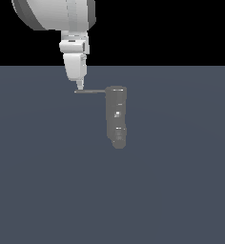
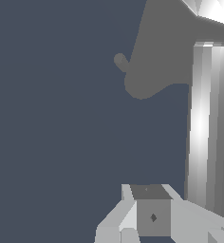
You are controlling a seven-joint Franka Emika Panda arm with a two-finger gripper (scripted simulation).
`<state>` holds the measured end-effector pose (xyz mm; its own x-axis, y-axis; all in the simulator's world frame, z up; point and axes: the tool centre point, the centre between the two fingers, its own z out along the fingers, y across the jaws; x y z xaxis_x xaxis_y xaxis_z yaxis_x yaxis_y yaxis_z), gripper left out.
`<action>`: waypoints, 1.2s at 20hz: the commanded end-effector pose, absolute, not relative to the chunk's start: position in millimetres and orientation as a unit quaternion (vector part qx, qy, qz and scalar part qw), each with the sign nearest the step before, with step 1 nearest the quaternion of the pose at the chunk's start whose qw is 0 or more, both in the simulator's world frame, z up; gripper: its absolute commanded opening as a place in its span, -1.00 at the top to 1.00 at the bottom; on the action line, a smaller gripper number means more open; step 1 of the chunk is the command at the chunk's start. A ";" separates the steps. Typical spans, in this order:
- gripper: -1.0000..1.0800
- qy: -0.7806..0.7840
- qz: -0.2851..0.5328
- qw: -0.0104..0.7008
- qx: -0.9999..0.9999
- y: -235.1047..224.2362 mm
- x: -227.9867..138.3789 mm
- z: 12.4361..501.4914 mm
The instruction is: Turn on the faucet by rotating a designated handle.
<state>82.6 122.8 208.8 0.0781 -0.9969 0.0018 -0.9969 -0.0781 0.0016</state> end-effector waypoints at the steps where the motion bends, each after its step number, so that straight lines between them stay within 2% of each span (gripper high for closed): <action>1: 1.00 -0.690 0.001 0.001 0.724 118.8 89.8 204.2; 14: 1.00 -0.698 0.000 0.000 0.716 115.5 94.8 201.5; 24: 1.00 -0.698 0.000 0.000 0.716 114.0 68.6 201.5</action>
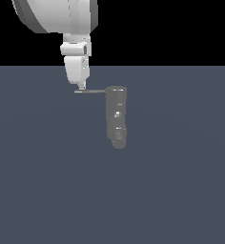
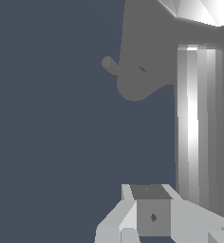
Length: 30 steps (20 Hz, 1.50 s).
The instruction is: Turn on the faucet by rotating a designated handle.
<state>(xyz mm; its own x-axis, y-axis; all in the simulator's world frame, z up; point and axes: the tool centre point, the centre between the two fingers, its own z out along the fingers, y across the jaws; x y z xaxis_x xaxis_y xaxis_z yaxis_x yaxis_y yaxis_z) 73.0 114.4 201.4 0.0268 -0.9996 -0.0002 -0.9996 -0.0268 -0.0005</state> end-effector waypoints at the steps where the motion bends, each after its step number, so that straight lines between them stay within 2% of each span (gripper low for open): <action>1: 1.00 0.698 0.000 0.000 -0.716 113.9 65.9 201.5; 26: 1.00 0.698 0.000 0.000 -0.716 109.9 -6.6 201.5; 30: 1.00 0.699 -0.001 0.001 -0.715 102.4 -6.4 201.5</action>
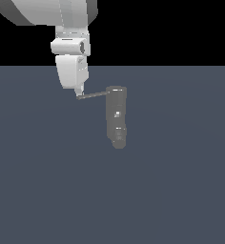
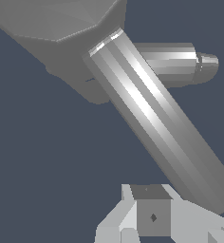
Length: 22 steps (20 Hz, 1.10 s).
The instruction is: Turn on the faucet by rotating a designated handle.
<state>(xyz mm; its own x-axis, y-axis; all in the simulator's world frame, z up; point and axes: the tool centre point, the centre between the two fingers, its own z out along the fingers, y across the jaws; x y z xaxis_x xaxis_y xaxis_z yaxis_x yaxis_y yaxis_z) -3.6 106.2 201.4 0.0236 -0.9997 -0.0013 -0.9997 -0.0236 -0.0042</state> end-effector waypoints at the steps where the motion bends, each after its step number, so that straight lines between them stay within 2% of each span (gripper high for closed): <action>1: 1.00 0.699 -0.001 0.001 -0.715 100.0 -8.7 201.5; 22: 1.00 0.698 0.000 0.000 -0.716 50.9 -59.5 201.4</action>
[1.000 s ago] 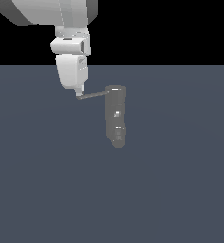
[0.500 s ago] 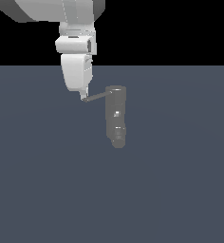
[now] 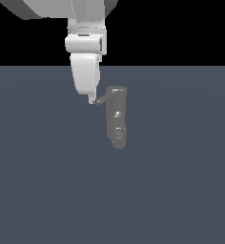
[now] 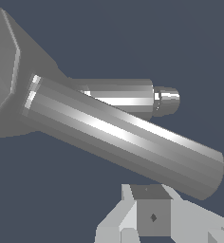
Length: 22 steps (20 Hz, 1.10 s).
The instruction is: Turn on the faucet by rotating a designated handle.
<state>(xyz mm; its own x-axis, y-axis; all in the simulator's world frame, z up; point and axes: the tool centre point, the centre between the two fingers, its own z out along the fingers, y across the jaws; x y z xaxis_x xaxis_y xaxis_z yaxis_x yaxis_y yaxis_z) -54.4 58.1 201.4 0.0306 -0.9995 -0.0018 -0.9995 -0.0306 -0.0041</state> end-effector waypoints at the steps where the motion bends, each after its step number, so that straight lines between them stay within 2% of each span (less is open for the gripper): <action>1: 1.00 0.698 0.000 0.000 -0.716 48.4 -62.0 201.5; 10: 1.00 0.695 0.000 0.001 -0.719 37.1 -76.2 201.6; 22: 1.00 0.697 0.000 0.001 -0.717 -35.8 -74.0 201.6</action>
